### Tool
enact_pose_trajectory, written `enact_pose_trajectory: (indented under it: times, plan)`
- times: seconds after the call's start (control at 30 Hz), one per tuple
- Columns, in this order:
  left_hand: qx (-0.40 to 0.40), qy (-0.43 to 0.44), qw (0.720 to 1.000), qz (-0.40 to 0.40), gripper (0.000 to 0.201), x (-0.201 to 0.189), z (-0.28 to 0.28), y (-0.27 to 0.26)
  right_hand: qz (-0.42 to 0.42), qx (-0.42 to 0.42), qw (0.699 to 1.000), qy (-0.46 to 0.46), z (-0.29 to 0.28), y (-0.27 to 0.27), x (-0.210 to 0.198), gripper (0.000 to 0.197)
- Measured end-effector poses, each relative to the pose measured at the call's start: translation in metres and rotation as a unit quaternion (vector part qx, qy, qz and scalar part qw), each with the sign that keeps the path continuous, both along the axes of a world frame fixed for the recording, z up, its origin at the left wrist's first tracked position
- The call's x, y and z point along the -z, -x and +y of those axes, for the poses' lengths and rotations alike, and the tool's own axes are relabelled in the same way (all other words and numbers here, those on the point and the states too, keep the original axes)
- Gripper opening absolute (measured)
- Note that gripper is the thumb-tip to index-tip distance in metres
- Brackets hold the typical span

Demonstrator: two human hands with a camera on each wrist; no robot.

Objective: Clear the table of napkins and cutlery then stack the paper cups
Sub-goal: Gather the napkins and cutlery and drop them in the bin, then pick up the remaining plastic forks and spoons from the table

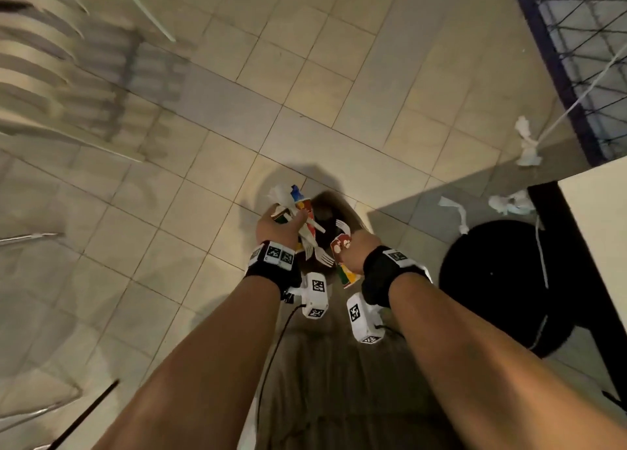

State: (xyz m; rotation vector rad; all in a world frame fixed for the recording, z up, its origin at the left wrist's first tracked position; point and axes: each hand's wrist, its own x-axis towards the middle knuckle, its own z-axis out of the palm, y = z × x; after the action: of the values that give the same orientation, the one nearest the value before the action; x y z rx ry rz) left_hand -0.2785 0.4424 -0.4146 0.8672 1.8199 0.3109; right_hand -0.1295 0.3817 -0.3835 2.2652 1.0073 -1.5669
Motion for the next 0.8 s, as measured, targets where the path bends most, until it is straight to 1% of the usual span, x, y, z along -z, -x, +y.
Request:
enact_pose_trajectory:
  times: [0.1,0.17,0.23,0.33,0.37,0.4,0.47,0.57,0.67,0.8]
  plan:
    - [0.007,0.003,1.000,0.006,0.061,0.039,-0.003,-0.004,0.005,0.016,1.000,-0.004,0.002,0.001,0.041,0.040]
    - [0.054,0.004,0.998,0.018,0.054,0.060,-0.007,-0.004,0.007,0.025,1.000,-0.011,0.003,0.002,0.056,0.043]
    - [0.110,0.023,0.993,0.032,0.060,0.074,-0.011,-0.002,0.006,0.031,0.999,-0.014,0.001,0.003,0.064,0.040]
    - [0.181,0.063,0.981,0.029,0.082,0.076,-0.015,0.002,-0.001,0.036,0.999,-0.018,-0.002,0.003,0.064,0.039]
    - [0.202,0.068,0.977,0.033,0.087,0.073,-0.016,0.003,0.000,0.044,0.999,-0.025,-0.004,0.004,0.059,0.038]
    - [0.218,0.070,0.973,0.035,0.087,0.068,-0.017,0.003,-0.002,0.054,0.998,-0.034,-0.006,0.004,0.056,0.036]
    - [0.227,0.070,0.971,0.038,0.079,0.052,-0.019,0.003,-0.005,0.073,0.996,-0.048,-0.010,0.004,0.038,0.031]
    - [0.198,0.064,0.978,0.033,0.062,0.014,-0.023,0.005,-0.009,0.106,0.992,-0.074,-0.013,0.005,0.002,0.028]
    - [0.165,0.042,0.985,0.005,0.045,-0.044,-0.027,0.010,-0.002,0.135,0.987,-0.089,-0.015,0.008,-0.053,0.031]
    - [0.111,0.019,0.993,-0.034,0.023,-0.141,-0.031,0.010,0.019,0.142,0.979,-0.141,-0.021,0.010,-0.147,0.034]
